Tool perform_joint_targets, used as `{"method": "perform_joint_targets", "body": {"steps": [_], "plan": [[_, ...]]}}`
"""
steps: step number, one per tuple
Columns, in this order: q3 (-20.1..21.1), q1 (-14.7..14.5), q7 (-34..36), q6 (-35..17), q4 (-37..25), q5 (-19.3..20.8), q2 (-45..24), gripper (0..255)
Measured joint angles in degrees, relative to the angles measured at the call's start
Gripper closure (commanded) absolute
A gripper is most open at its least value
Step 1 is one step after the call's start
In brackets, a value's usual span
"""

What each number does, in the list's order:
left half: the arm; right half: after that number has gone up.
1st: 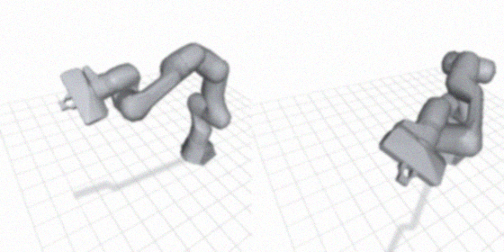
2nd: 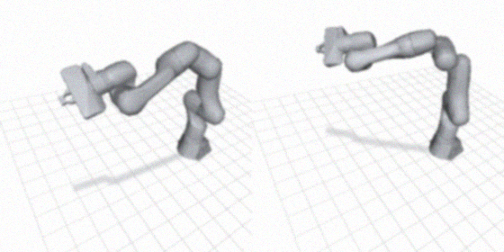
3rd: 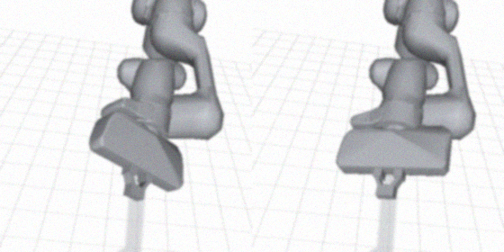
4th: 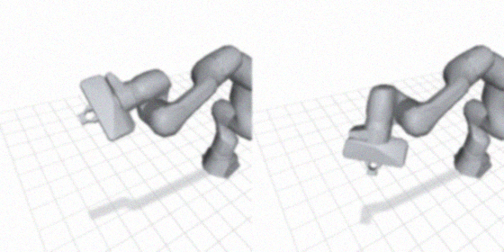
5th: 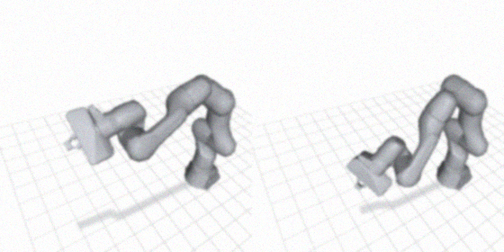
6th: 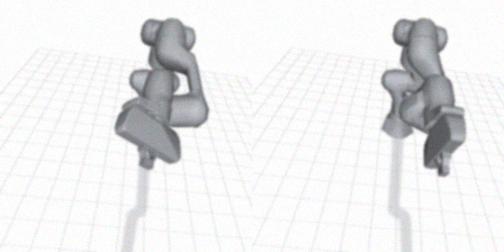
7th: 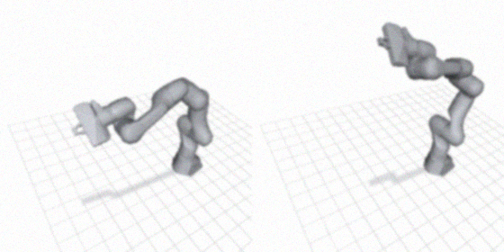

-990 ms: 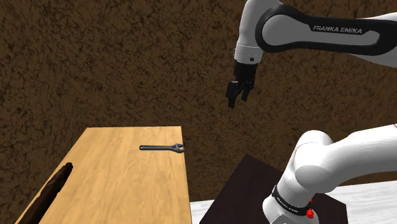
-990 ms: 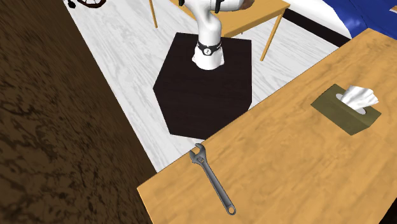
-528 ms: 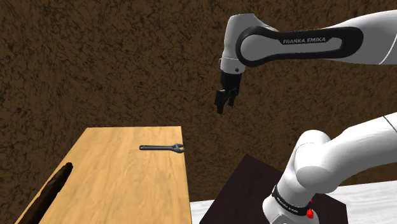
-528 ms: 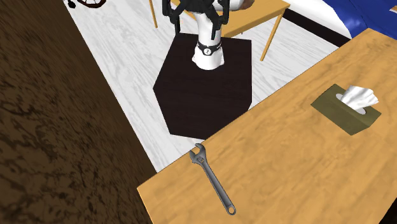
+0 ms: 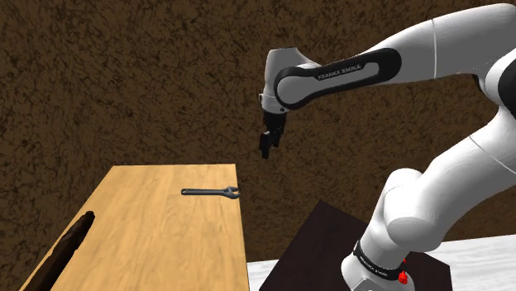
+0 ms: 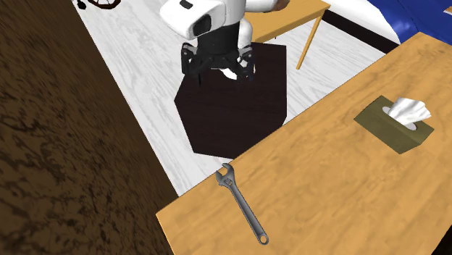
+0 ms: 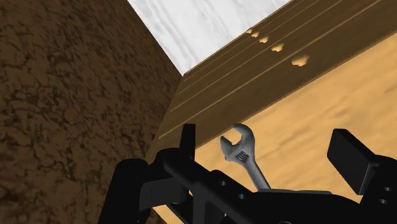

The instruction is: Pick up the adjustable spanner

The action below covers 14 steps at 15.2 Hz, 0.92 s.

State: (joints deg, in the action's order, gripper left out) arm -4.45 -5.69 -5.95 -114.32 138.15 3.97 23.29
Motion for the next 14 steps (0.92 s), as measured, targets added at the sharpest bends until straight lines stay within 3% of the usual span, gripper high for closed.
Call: {"method": "perform_joint_targets", "body": {"steps": [7,14], "plan": [[-0.6,-2.2,-8.2,-10.2,-5.3,-0.9,-15.3,0],[0.2,-3.4,-16.4,-17.1,-14.1,-2.2,-30.9,0]]}}
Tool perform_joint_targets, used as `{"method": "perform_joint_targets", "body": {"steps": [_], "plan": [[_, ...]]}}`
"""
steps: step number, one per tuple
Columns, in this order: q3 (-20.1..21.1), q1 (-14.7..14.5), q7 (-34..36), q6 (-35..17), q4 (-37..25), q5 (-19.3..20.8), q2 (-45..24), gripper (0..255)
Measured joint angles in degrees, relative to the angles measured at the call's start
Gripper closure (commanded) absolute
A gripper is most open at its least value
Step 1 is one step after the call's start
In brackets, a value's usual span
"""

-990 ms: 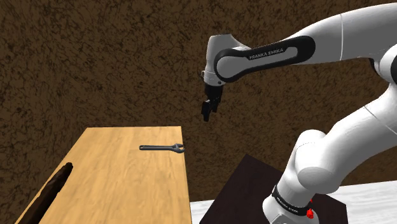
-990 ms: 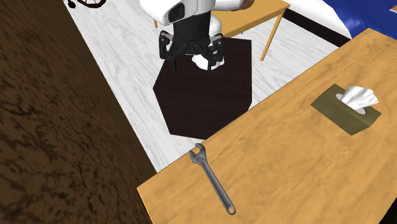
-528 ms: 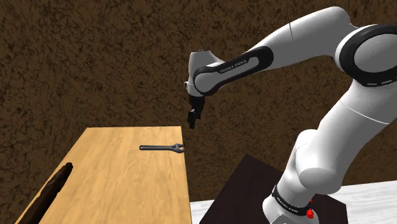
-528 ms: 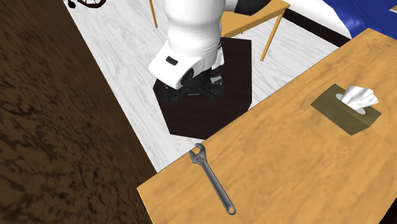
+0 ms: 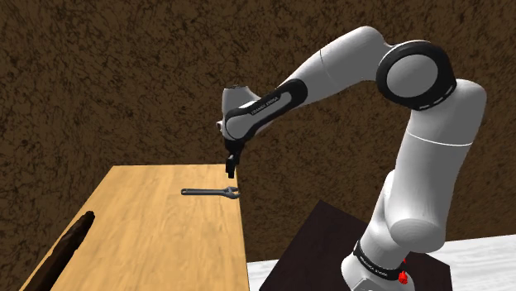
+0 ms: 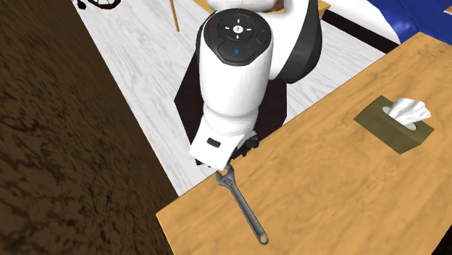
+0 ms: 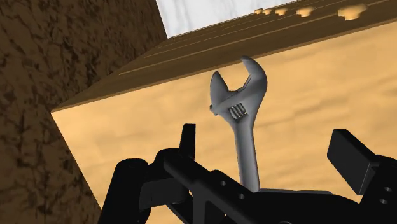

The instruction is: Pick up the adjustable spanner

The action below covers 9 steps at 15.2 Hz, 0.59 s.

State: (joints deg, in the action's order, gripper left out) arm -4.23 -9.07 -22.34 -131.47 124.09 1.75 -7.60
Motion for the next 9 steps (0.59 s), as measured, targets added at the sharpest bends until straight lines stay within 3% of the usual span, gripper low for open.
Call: {"method": "perform_joint_targets", "body": {"steps": [9], "plan": [[2.9,-1.0,-7.8,-4.8,-13.0,0.1,-17.7,0]]}}
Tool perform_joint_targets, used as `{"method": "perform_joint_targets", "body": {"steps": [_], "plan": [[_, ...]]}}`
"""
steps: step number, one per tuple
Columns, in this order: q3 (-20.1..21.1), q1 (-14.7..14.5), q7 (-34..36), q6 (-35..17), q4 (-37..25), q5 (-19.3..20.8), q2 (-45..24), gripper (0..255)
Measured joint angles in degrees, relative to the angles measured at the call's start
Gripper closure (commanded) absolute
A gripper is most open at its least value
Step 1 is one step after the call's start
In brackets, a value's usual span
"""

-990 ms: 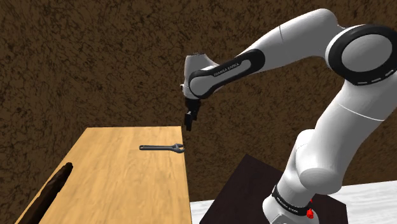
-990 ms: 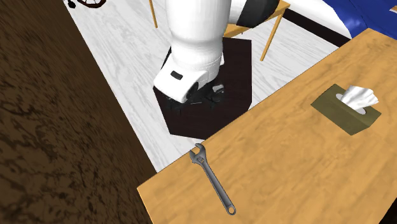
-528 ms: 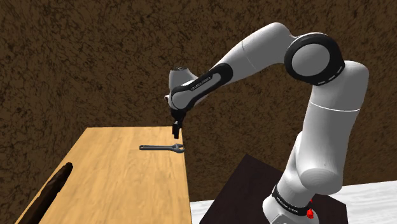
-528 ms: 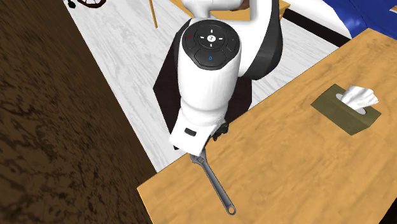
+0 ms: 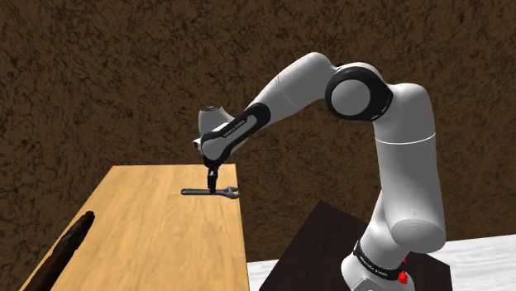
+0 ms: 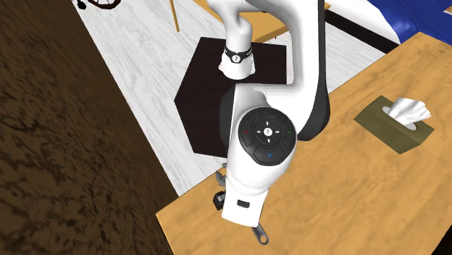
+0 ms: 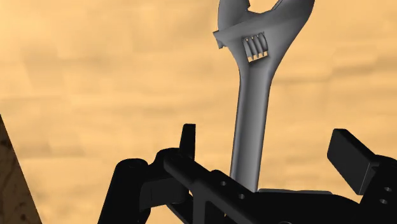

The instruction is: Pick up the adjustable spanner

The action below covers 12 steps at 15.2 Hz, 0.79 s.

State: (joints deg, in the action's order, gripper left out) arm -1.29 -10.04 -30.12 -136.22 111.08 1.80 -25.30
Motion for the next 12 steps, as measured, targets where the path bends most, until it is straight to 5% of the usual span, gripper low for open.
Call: {"method": "perform_joint_targets", "body": {"steps": [8,9,12], "plan": [[0.2,0.0,-0.5,-3.9,-1.8,0.1,-5.7,0],[0.2,0.0,-0.5,-4.1,-1.7,0.1,-5.8,255],[0.6,-0.2,-0.5,-3.7,-1.7,0.0,-5.6,255]]}}
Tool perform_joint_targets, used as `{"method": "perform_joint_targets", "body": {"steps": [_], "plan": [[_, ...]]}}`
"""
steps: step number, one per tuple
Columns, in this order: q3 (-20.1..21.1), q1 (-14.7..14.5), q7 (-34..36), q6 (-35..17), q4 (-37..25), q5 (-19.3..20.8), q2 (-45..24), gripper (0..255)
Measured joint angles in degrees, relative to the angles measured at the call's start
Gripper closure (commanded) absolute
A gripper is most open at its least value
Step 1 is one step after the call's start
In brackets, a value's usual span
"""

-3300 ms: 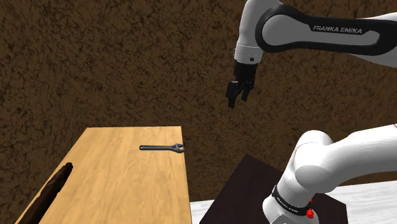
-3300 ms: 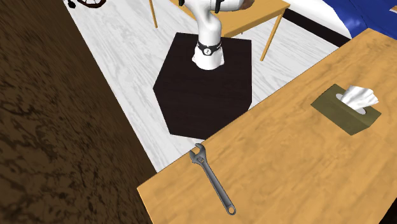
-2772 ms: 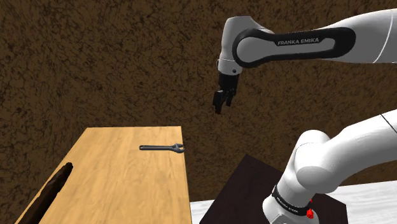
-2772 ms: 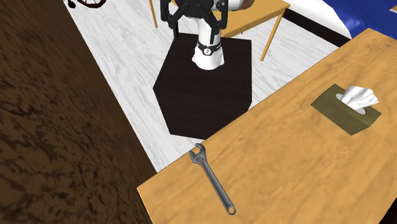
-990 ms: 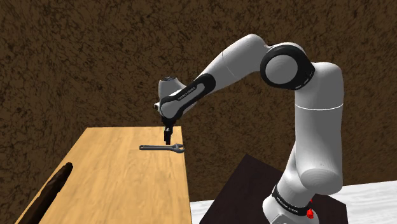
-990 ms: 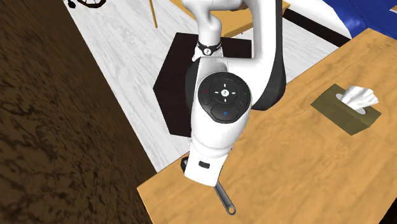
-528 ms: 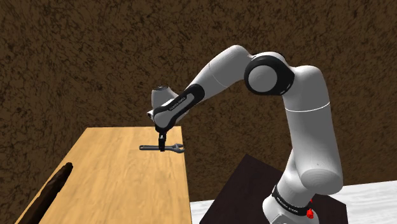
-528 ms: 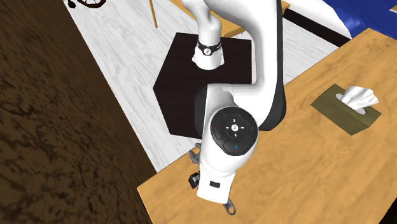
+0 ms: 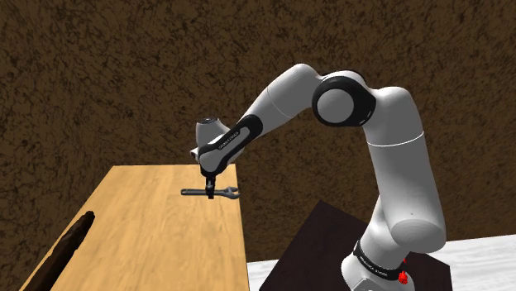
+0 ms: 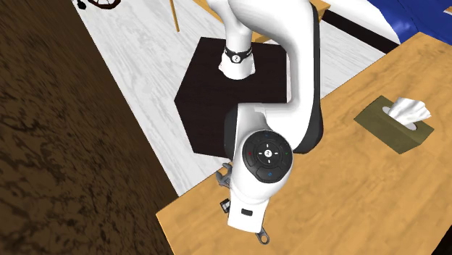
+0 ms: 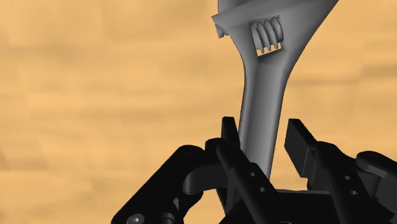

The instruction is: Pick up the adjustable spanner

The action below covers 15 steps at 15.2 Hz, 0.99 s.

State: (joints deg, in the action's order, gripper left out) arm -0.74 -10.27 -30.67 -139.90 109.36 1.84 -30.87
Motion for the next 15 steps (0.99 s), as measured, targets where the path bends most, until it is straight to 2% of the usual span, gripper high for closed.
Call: {"method": "perform_joint_targets", "body": {"steps": [8,15], "plan": [[-0.1,0.1,0.1,-0.5,0.2,0.0,0.1,255],[-0.3,0.2,-0.1,3.2,0.0,0.1,3.5,255]]}}
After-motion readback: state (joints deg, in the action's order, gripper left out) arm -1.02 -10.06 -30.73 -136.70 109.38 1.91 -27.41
